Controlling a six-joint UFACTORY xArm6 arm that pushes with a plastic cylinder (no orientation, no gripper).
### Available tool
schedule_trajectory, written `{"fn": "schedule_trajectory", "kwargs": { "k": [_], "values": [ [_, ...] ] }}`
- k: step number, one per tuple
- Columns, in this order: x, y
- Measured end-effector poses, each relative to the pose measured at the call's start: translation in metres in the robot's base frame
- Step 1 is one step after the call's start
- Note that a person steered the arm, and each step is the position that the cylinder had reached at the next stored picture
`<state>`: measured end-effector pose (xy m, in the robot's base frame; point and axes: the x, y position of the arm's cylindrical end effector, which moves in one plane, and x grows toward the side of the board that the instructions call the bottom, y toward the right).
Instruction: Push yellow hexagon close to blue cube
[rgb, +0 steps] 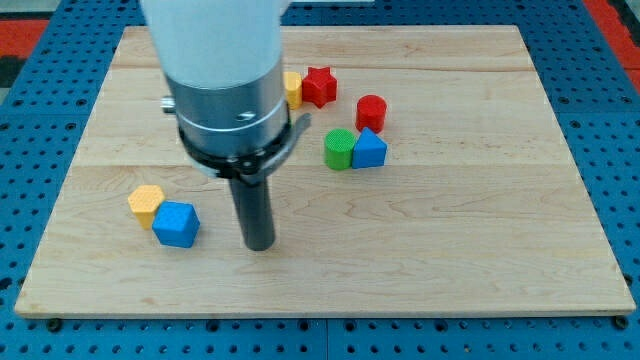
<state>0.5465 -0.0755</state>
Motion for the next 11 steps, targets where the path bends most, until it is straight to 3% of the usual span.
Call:
{"fn": "schedule_trajectory", "kwargs": {
  "k": [3, 6, 7, 8, 9, 10, 11],
  "values": [
    [-0.041, -0.102],
    [-0.155, -0.131],
    [-0.142, -0.149],
    [-0.1, -0.148],
    [-0.091, -0.162],
    [-0.107, -0.177],
    [-0.086, -0.205]
  ]
}}
